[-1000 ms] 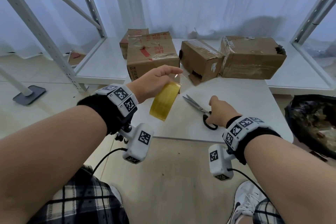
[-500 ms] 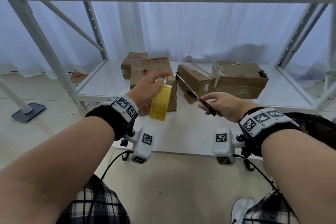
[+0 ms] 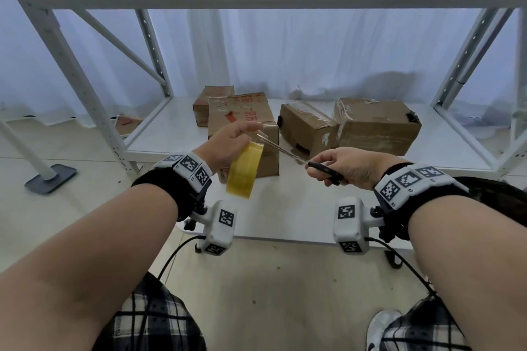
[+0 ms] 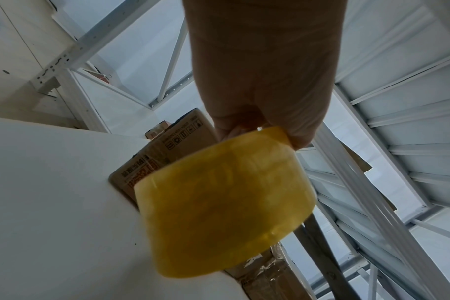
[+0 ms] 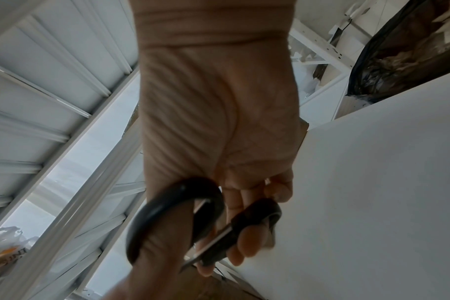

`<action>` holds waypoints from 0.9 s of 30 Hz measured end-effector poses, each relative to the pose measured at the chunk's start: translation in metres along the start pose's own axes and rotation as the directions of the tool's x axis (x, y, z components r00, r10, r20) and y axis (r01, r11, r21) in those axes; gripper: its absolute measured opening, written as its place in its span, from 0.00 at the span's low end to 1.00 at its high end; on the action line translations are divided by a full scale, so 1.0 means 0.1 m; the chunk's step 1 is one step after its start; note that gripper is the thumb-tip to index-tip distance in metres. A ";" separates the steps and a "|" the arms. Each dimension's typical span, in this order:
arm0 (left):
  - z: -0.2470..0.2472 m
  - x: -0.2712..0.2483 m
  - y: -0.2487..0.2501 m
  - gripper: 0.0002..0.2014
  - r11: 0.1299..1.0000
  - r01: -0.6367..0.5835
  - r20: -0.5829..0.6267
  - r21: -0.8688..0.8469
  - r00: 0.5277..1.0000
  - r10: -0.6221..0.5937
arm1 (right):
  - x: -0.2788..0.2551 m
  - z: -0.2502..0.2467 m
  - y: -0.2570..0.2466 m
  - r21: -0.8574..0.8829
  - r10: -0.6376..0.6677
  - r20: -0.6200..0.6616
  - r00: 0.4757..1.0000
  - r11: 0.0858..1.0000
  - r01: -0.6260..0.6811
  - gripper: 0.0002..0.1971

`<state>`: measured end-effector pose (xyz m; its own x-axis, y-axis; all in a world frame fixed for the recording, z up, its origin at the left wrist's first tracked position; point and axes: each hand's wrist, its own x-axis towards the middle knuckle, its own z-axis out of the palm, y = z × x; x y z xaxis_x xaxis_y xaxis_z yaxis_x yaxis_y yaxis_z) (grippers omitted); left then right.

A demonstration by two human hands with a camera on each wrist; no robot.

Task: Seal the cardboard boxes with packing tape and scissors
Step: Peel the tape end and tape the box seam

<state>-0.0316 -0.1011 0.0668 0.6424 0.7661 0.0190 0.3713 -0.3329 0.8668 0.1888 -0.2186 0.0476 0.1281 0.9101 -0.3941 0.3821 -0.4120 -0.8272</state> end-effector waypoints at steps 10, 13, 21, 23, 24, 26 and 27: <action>-0.05 0.00 -0.04 0.18 0.998 0.046 0.001 -0.041 0.999 -0.046 | 0.03 0.04 0.05 0.134 0.009 -0.181 0.983 0.991 0.016 0.23; -0.07 -0.01 -0.01 0.18 0.998 0.045 0.084 -0.051 0.996 -0.040 | 0.04 0.04 0.05 0.159 -0.002 -0.260 0.966 0.986 0.045 0.19; 0.06 -0.05 -0.06 0.16 0.997 0.076 0.232 -0.006 0.970 -0.073 | 0.26 0.26 0.52 -0.604 0.277 -0.312 0.909 0.681 -0.414 0.12; 0.10 -0.03 -0.08 0.16 0.996 0.092 0.245 -0.006 0.966 -0.088 | 0.35 0.35 0.62 -0.574 0.299 -0.315 0.901 0.696 -0.432 0.10; 0.13 -0.03 -0.09 0.17 0.995 0.098 0.246 -0.013 0.965 -0.092 | 0.38 0.39 0.64 -0.567 0.304 -0.295 0.906 0.707 -0.423 0.12; 0.19 -0.02 -0.09 0.17 0.995 0.093 0.255 -0.026 0.963 -0.083 | 0.41 0.43 0.63 -0.606 0.282 -0.283 0.917 0.688 -0.399 0.15; 0.21 -0.01 -0.09 0.17 0.996 0.088 0.262 -0.025 0.962 -0.078 | 0.43 0.44 0.61 -0.607 0.223 -0.322 0.920 0.697 -0.382 0.14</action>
<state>-0.0209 -0.1105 0.0484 0.7647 0.6187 -0.1802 0.4094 -0.2504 0.8773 0.1775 -0.2063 -0.0373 0.4980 0.7597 -0.4182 0.7732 -0.6073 -0.1825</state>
